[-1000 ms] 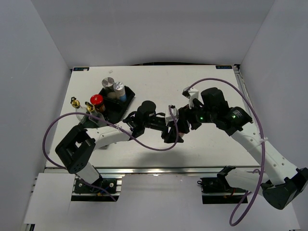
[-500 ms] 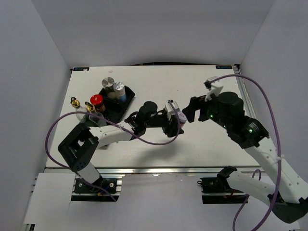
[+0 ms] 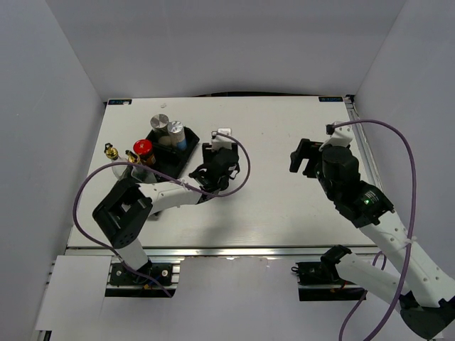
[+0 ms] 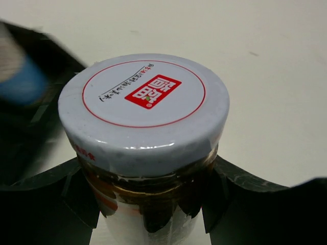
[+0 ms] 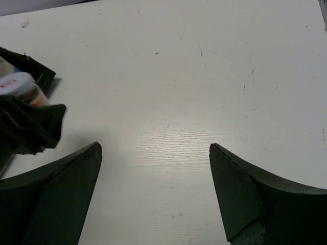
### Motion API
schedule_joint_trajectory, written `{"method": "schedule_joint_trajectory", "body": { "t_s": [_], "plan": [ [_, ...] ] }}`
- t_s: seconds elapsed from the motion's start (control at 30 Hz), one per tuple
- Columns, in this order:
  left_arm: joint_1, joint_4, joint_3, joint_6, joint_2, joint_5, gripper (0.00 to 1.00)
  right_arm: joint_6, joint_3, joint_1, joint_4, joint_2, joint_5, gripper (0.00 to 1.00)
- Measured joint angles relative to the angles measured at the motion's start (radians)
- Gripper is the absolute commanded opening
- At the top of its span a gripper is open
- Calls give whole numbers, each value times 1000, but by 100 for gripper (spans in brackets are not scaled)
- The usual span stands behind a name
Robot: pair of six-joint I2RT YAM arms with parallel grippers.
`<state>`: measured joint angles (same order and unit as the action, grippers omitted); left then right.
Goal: Organize the condiment bottles
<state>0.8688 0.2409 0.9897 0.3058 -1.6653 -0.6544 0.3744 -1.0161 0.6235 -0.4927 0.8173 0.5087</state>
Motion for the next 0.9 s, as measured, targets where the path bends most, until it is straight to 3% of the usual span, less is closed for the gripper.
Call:
{"method": "schedule_joint_trajectory", "body": {
  "t_s": [0.13, 0.4, 0.57, 0.9],
  "plan": [
    [-37, -16, -2, 55, -19, -278, 0, 3, 30, -11, 5, 4, 5, 89],
    [-146, -26, -2, 157, -65, -566, 0, 2, 75, -37, 51, 5, -10, 89],
    [-217, -39, -14, 232, -71, -612, 0, -4, 90, -60, 61, 4, -19, 89],
    [-276, 60, -84, 209, -117, -728, 0, -21, 102, -114, 89, 6, -103, 90]
  ]
}}
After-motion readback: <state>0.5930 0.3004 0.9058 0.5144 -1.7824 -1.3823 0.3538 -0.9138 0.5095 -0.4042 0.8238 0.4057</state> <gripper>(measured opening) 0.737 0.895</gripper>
